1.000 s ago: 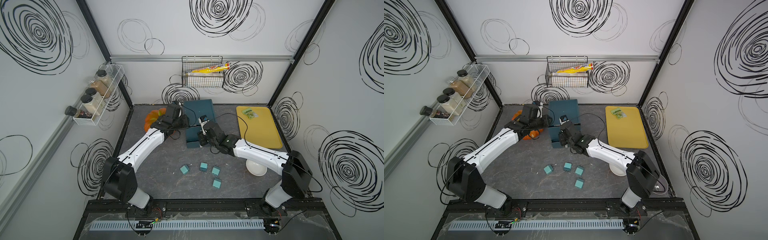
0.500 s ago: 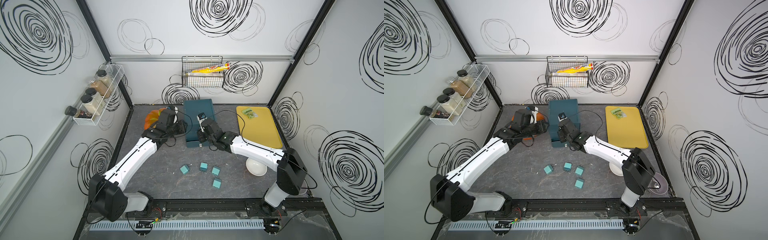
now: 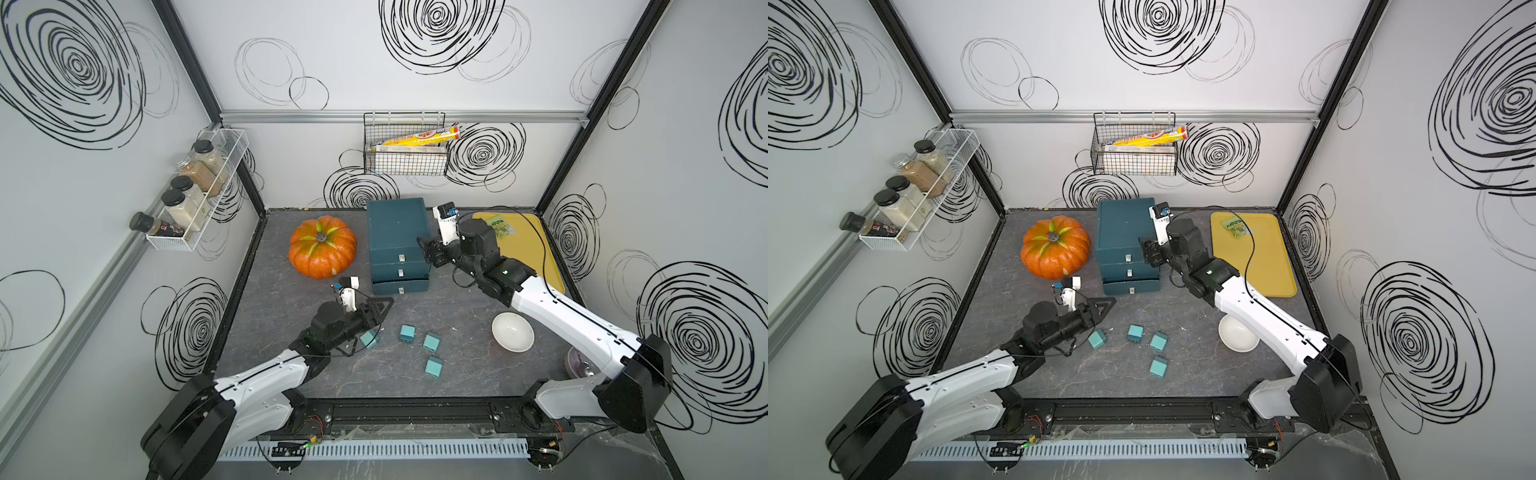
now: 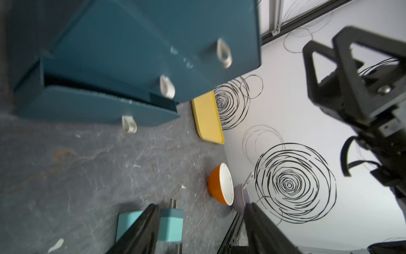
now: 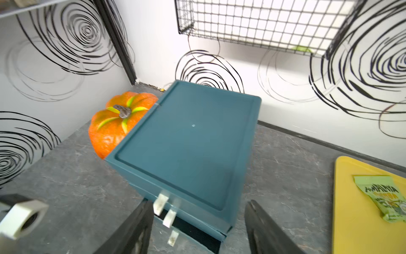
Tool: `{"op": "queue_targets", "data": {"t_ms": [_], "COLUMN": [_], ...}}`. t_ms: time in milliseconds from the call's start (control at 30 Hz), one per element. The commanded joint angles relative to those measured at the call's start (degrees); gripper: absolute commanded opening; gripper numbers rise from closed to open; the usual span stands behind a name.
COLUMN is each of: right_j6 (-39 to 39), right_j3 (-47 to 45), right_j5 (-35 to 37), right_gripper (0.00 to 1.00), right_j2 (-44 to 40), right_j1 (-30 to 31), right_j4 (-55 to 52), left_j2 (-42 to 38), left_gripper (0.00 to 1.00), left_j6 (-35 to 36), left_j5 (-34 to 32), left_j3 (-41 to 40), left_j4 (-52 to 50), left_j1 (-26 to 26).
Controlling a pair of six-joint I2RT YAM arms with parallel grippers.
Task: Place the plugs into the drawer by color
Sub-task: Close the drawer in the storage box, then open the drawer in the storage box.
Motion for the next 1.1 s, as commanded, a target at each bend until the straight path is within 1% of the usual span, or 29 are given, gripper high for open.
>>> {"op": "queue_targets", "data": {"t_ms": [0, 100, 200, 267, 333, 367, 400, 467, 500, 567, 633, 700, 767, 833, 1033, 1067], "right_j6": [-0.3, -1.0, -1.0, -0.2, 0.8, 1.1, 1.2, 0.9, 1.3, 1.4, 2.0, 2.3, 2.7, 3.0, 3.3, 3.3], "right_j3": [2.7, 4.8, 5.3, 5.2, 5.4, 5.3, 5.1, 3.3, 2.8, 2.7, 2.3, 1.3, -0.1, -0.6, -2.1, -2.5], "right_j5": [2.7, 1.8, -0.4, -4.3, -8.6, -10.4, -10.7, -11.6, -11.9, -13.0, -13.1, -15.0, -17.5, -18.5, -20.2, -19.8], "right_gripper": [0.69, 0.7, 0.71, 0.71, 0.7, 0.67, 0.64, 0.61, 0.61, 0.6, 0.59, 0.59, 0.58, 0.58, 0.57, 0.57], "right_j2": [2.8, 5.9, 7.6, 8.4, 9.4, 9.9, 10.0, 9.5, 9.5, 9.6, 9.7, 9.9, 9.9, 9.9, 9.3, 9.3], "right_j1": [-1.7, -2.7, -4.4, -6.5, -8.7, -9.6, -9.8, -9.8, -9.8, -9.8, -9.8, -9.7, -9.8, -9.8, -9.8, -9.8], "right_j4": [-1.8, -3.1, -2.6, -1.7, -2.0, -2.0, -1.9, 0.0, 0.1, -0.3, 0.1, 1.1, 2.7, 3.1, 4.4, 4.6], "left_j2": [6.3, 12.6, 17.6, 21.3, 24.4, 25.7, 26.6, 28.5, 30.2, 33.7, 37.0, 38.6, 39.3, 40.3, 43.0, 43.2], "left_gripper": [0.79, 0.81, 0.81, 0.81, 0.81, 0.81, 0.81, 0.83, 0.83, 0.84, 0.85, 0.84, 0.84, 0.84, 0.85, 0.85], "left_j6": [-5.2, -4.1, -4.2, -5.0, -6.0, -5.7, -4.7, -2.4, -2.4, -3.7, -5.0, -5.3, -4.5, -3.5, -3.8, -3.8], "left_j5": [-4.2, -4.1, -6.8, -7.4, -7.5, -7.3, -7.8, -9.7, -9.4, -8.3, -7.2, -7.6, -8.5, -9.4, -12.0, -12.0], "left_j3": [-1.4, 1.8, 3.1, 3.3, 3.5, 4.4, 5.7, 8.2, 8.9, 9.3, 10.1, 10.7, 11.4, 12.2, 10.4, 11.2], "left_j4": [22.7, 23.1, 24.3, 28.0, 31.6, 33.5, 32.6, 28.0, 28.6, 34.5, 37.6, 38.3, 36.7, 35.7, 44.2, 43.8], "left_j1": [-0.2, -0.9, -1.3, -1.0, -0.9, -0.9, -0.9, -0.9, -0.6, -0.2, 0.4, 0.6, 0.4, 0.4, 1.4, 1.4]}}
